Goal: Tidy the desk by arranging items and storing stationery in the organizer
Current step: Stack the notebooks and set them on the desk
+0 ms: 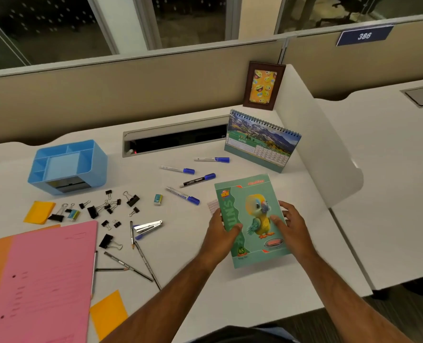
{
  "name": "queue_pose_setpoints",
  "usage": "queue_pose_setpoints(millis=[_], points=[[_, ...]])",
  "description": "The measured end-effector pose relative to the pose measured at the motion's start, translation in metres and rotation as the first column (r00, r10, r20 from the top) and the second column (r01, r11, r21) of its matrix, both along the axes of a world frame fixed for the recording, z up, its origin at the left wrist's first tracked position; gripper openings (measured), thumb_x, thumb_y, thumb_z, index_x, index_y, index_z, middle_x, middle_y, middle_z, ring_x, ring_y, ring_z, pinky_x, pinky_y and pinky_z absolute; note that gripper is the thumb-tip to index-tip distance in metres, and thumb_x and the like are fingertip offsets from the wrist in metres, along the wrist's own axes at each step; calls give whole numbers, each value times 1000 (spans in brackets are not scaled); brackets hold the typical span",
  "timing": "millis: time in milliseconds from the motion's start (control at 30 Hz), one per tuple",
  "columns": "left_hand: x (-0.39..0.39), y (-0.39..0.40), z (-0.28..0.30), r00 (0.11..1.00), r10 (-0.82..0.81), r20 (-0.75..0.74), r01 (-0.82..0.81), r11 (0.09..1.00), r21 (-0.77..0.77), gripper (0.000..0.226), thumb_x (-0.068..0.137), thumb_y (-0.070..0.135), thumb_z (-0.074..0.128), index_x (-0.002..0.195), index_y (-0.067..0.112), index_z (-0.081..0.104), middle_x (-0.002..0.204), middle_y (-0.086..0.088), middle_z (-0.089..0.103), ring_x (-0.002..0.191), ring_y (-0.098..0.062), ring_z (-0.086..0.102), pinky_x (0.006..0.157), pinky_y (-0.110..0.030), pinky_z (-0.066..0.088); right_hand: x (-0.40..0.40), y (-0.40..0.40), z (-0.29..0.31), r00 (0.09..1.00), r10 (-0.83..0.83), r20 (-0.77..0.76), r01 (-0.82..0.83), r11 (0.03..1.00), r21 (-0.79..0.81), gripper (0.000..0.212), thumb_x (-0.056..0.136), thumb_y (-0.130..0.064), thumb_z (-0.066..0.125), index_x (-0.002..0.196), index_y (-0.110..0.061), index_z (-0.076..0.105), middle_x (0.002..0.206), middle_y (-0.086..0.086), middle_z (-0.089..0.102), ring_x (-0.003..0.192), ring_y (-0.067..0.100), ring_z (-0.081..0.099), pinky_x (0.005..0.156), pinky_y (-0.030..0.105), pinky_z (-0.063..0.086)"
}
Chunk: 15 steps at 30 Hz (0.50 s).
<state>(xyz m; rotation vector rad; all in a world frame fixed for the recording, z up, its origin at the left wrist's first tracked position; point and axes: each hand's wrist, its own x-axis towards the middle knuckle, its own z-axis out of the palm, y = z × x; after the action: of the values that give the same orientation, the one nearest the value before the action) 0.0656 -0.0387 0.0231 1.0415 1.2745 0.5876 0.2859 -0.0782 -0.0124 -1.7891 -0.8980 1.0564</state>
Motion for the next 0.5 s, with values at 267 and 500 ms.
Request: queue_pose_setpoints(millis=[267, 500], points=[[41, 7, -14, 991, -133, -11, 132, 988, -76, 34, 98, 19, 67, 127, 31, 54, 113, 17, 65, 107, -10, 64, 87, -26, 55, 44, -5, -8, 997, -56, 44, 58, 998, -40, 37, 97, -11, 65, 132, -23, 57, 106, 1, 71, 76, 8, 74, 57, 20, 56], [64, 16, -20, 957, -282, -71, 272, 953, -132, 40, 98, 20, 69, 135, 24, 53, 119, 7, 65, 110, -12, 61, 94, -29, 51, 74, -7, -17, 991, -75, 115, 86, 992, -94, 36, 97, -12, 66, 128, -29, 57, 108, 1, 69, 81, 17, 74, 61, 30, 58]])
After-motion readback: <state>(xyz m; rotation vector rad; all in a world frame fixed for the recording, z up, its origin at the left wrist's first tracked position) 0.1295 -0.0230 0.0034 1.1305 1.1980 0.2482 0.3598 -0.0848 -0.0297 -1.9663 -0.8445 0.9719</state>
